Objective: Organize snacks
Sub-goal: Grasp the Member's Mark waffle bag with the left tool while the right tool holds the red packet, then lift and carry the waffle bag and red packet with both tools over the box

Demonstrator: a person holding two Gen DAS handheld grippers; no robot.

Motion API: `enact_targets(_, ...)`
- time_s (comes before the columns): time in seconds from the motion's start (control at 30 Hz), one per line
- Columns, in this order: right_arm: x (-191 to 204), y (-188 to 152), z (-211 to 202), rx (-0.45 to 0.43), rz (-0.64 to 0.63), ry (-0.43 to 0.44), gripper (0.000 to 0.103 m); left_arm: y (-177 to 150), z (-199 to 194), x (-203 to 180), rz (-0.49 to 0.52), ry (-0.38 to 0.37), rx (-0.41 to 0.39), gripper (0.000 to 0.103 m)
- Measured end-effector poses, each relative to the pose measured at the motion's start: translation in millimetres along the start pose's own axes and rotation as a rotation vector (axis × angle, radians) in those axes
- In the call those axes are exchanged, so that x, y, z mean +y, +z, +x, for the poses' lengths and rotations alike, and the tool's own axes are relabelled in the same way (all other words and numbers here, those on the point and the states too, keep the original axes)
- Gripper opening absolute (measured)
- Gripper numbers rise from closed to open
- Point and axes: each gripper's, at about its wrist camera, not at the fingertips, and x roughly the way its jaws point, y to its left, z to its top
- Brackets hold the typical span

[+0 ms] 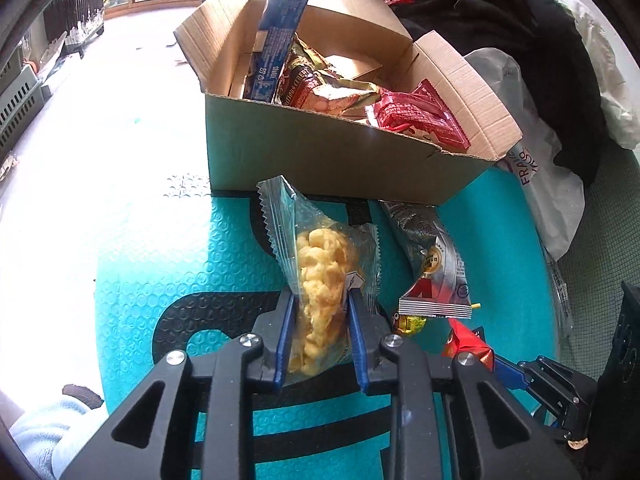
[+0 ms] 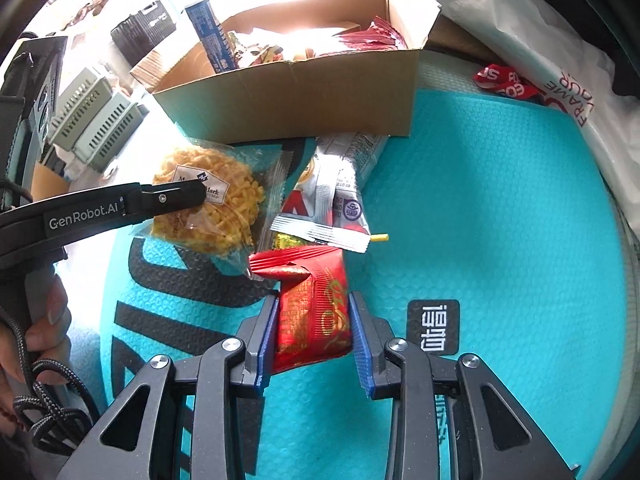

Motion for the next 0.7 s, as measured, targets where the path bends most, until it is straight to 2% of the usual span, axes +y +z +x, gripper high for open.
enact_targets(0.1,-2.8,-1.3,-9.8,-0.010,-0.004,0.009,0.033,-4.6,-11.0,3.7,-0.007,0.001,-0.015,0.024)
enact_targets(0.27,7.3,-2.3,-21.3,-0.038,-0.021,0.027,0.033,-10.4,-42.2,-0.7,0.035,0.045,-0.066,0.024)
enact_targets(0.7,32.6,-5.3,-75.8,-0.129,-0.038,0.101,0.033,-14.3,-116.4,-18.9,0.063,0.053,-0.171,0.024)
